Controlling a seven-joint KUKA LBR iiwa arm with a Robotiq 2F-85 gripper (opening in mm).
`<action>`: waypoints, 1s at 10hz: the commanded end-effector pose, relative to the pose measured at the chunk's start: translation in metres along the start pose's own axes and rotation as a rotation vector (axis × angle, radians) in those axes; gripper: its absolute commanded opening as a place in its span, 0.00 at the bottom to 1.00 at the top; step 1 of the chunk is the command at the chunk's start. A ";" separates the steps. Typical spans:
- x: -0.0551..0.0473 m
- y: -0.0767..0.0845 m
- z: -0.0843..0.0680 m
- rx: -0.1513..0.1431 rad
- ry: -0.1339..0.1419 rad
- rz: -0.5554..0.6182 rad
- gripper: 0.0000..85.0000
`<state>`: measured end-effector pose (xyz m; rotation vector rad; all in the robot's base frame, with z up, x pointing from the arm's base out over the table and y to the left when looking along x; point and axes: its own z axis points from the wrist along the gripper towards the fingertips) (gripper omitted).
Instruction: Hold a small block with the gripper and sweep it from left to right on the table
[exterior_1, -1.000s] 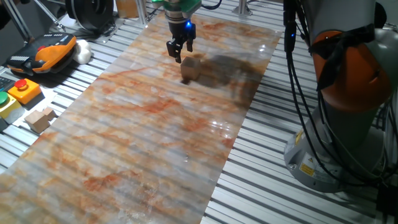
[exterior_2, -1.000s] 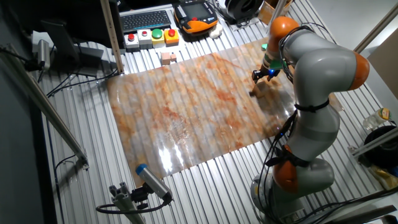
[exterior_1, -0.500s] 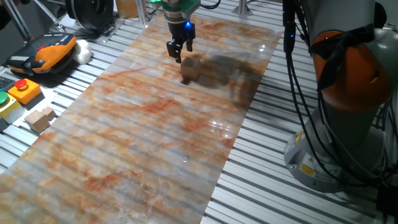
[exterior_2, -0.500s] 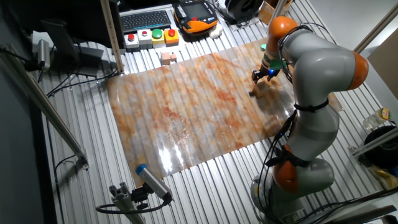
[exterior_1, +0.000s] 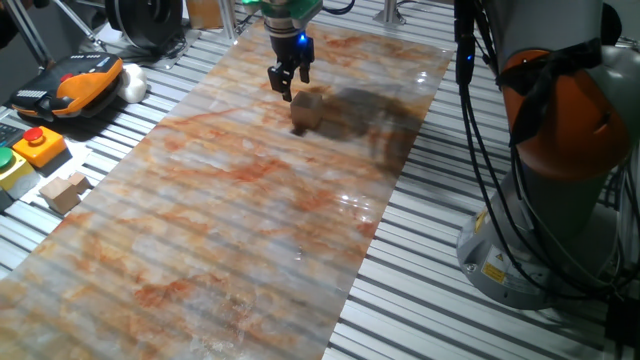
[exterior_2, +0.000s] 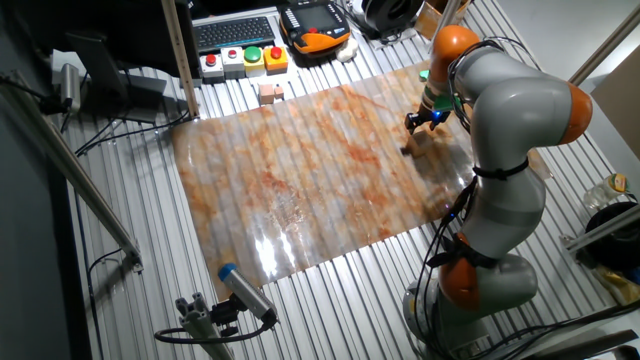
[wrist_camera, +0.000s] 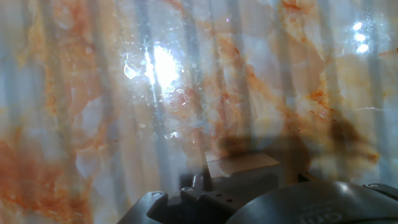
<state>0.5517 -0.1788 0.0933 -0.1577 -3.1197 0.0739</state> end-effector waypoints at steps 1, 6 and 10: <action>0.000 0.000 0.000 0.001 0.000 -0.002 0.80; 0.000 0.000 0.001 0.007 -0.002 -0.002 0.80; 0.001 0.000 0.002 0.007 -0.001 -0.001 0.80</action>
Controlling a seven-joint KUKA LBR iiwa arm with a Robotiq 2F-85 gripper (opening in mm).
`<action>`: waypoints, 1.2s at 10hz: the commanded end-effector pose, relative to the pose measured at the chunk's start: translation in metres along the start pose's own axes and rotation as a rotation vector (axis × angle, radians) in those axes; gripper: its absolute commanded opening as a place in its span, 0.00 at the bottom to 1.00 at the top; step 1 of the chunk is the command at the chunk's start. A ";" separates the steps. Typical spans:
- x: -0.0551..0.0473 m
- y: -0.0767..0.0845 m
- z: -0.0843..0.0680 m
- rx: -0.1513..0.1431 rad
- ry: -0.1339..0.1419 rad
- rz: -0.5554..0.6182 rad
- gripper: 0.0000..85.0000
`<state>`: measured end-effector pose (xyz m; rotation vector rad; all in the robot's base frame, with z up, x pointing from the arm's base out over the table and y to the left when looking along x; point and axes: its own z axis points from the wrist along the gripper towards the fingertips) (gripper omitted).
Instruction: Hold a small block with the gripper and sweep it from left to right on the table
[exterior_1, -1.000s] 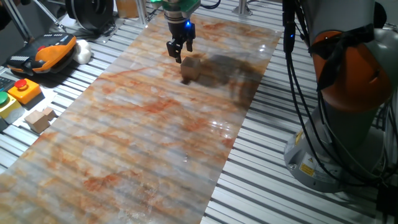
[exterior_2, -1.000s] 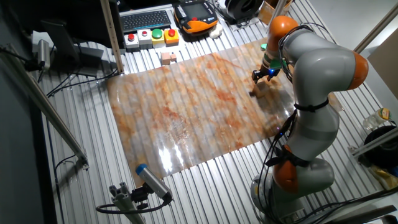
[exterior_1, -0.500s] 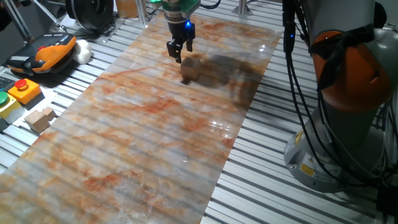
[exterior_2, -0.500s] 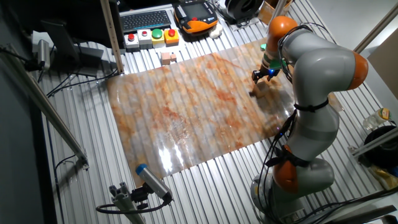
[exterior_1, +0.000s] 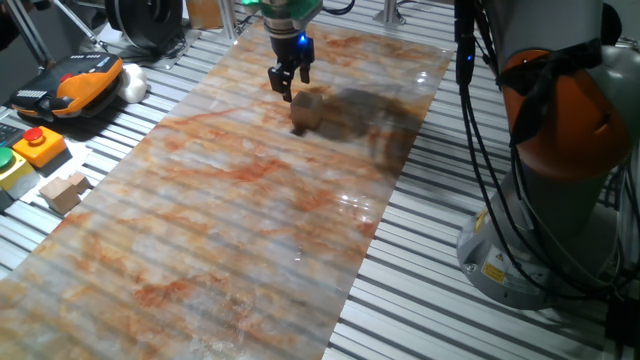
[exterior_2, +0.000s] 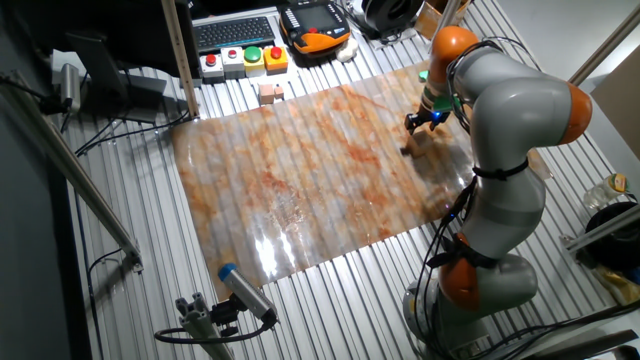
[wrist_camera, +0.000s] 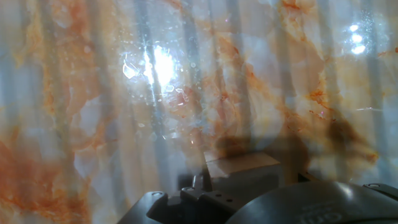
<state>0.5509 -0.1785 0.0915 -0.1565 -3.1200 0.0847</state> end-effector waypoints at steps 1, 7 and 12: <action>0.000 0.000 0.001 0.005 0.003 -0.005 0.80; 0.002 -0.003 0.006 0.012 0.013 -0.035 0.80; 0.010 0.000 0.013 0.017 0.002 -0.032 0.80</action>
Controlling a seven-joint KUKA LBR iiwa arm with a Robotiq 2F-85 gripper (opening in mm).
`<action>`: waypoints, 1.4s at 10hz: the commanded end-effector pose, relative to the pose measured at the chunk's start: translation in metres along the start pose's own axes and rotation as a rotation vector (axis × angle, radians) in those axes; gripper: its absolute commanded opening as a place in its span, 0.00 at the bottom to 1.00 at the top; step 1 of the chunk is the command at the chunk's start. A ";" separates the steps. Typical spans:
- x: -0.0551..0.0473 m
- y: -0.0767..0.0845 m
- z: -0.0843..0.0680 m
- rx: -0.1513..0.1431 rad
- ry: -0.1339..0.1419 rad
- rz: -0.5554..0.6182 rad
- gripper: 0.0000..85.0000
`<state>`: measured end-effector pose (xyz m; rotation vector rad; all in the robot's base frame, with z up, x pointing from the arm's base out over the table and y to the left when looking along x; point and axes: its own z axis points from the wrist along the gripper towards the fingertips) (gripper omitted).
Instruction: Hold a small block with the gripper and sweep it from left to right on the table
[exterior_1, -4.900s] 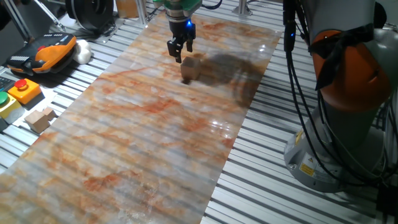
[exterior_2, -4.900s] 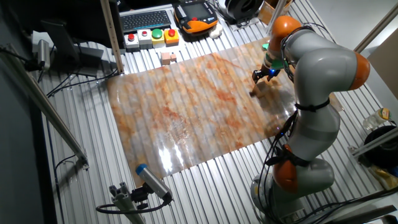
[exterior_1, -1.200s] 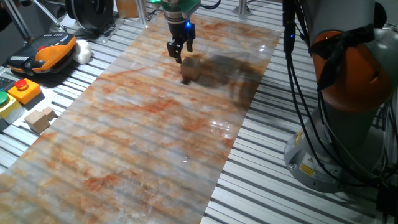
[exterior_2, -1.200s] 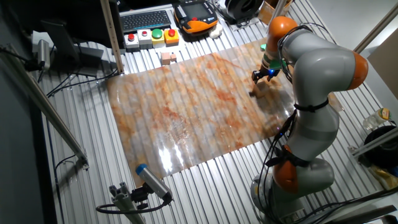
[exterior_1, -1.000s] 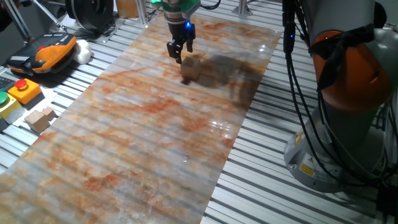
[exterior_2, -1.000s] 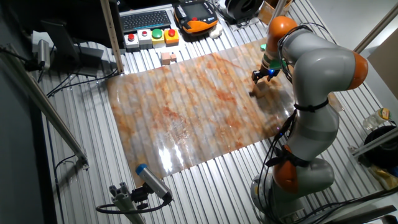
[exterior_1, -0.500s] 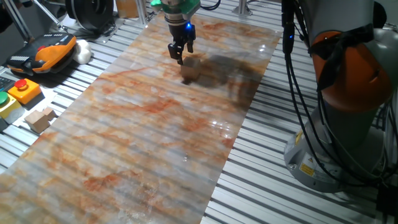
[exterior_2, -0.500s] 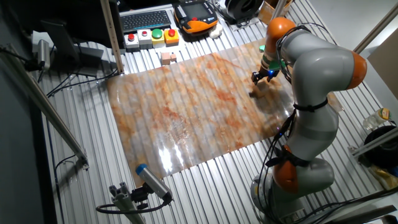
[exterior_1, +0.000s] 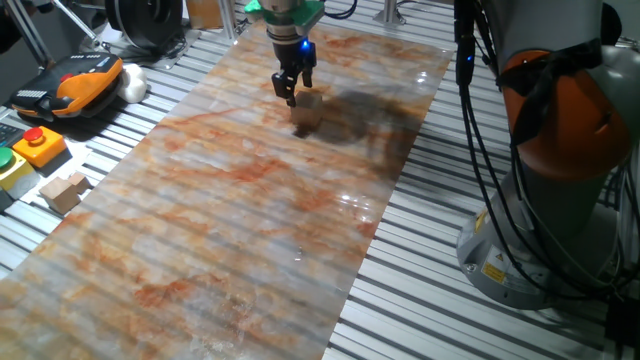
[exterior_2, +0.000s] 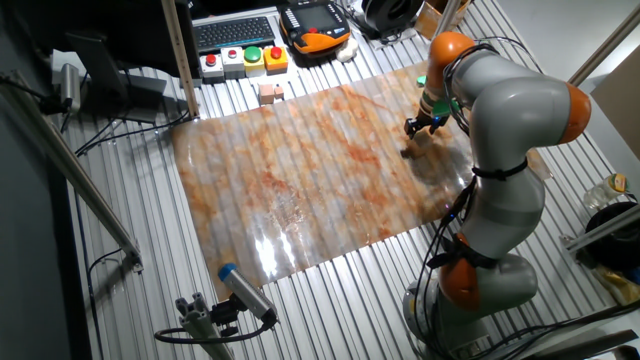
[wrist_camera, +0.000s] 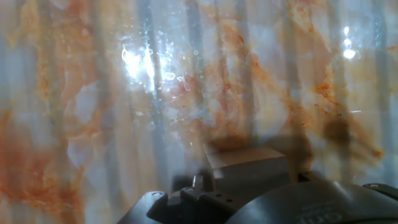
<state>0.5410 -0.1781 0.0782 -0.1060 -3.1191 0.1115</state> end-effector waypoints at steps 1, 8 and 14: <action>0.000 0.000 0.001 0.000 -0.002 0.000 0.80; -0.001 -0.001 0.000 -0.008 -0.006 0.025 0.80; -0.001 -0.001 0.000 0.038 0.004 -0.037 0.80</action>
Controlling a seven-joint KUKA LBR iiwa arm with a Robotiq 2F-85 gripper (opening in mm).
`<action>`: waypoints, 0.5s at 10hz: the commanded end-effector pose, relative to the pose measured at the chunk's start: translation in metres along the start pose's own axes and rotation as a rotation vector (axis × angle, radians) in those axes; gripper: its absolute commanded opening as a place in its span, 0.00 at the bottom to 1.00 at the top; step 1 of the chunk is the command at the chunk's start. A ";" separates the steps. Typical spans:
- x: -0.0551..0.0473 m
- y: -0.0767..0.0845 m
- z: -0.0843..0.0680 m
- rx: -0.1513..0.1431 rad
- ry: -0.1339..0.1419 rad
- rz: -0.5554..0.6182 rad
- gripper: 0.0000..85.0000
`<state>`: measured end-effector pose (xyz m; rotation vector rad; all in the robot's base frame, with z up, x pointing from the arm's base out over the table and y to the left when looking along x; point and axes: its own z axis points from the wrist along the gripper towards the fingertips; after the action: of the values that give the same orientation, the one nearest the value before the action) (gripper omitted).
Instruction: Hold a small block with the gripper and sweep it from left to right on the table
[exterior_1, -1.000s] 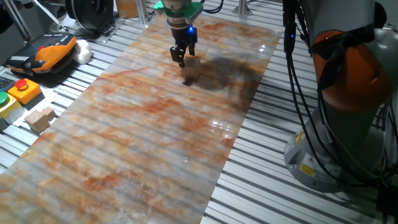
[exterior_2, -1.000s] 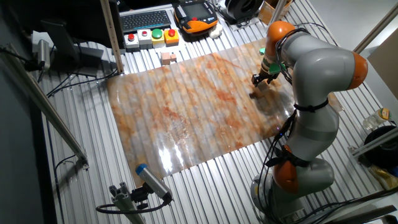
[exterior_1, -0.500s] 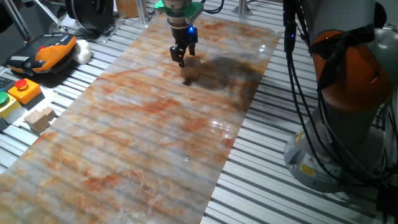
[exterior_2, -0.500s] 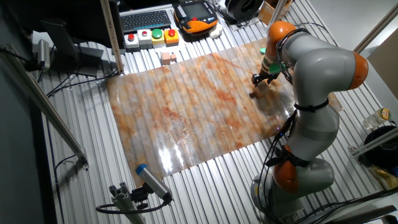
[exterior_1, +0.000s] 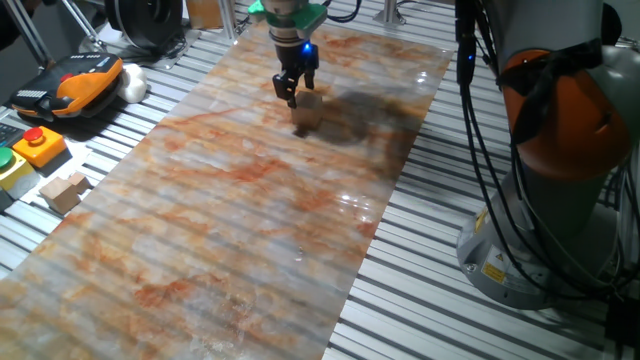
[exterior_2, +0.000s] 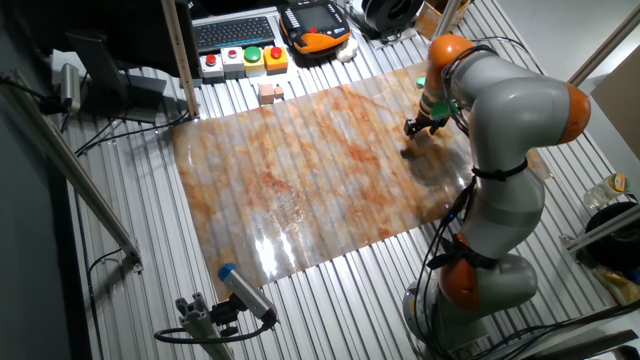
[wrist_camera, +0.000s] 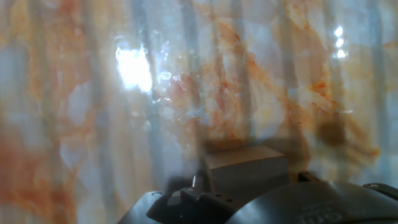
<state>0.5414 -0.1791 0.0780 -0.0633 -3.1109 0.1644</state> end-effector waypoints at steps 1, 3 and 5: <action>0.000 0.000 0.000 -0.008 0.013 -0.036 0.80; 0.000 0.000 0.000 -0.002 -0.001 -0.046 0.80; 0.000 0.000 0.000 0.001 -0.012 -0.060 0.80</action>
<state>0.5414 -0.1791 0.0777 0.0414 -3.1217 0.1656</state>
